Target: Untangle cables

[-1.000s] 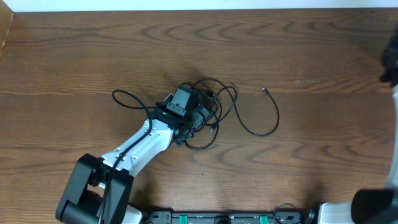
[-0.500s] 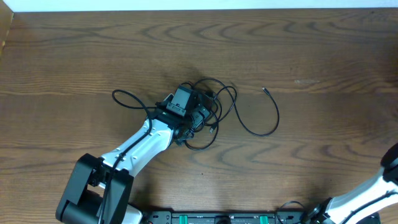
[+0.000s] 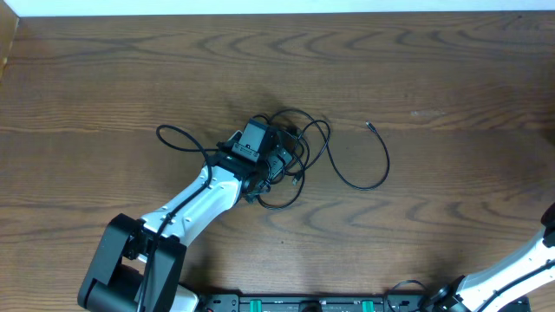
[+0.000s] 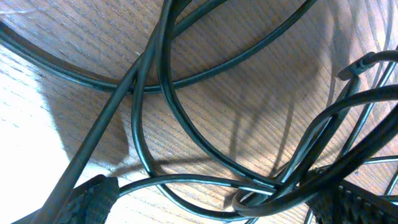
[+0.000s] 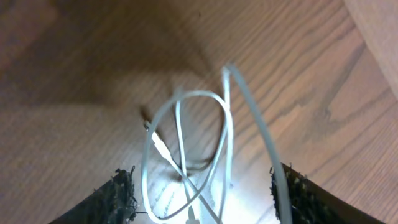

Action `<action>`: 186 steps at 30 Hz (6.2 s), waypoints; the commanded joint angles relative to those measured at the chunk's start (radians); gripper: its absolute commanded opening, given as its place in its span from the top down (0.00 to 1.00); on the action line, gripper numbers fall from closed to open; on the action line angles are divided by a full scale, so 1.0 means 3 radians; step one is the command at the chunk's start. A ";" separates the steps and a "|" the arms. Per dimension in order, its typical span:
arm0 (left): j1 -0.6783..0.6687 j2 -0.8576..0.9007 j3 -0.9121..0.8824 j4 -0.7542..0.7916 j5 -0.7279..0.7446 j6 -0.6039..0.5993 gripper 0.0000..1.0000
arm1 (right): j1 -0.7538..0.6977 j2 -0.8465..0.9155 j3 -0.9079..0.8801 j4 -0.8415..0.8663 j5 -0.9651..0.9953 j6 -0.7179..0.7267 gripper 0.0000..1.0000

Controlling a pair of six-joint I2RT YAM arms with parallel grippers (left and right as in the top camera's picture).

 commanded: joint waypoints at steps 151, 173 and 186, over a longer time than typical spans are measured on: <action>-0.0340 -0.1205 0.0031 -0.0165 0.0151 0.1012 0.06 | 0.3552 -0.2715 -0.1940 0.2434 -0.3329 0.1110 0.99; -0.0299 -0.1036 0.0032 -0.1736 -0.2266 0.0871 0.92 | 0.3182 -0.2828 -0.1940 0.1378 -0.1094 0.1211 0.99; 0.0481 -0.2597 0.0032 -0.1291 -0.1453 0.0865 0.92 | 0.2407 -0.2790 -0.1942 0.0622 -0.1423 0.1428 0.88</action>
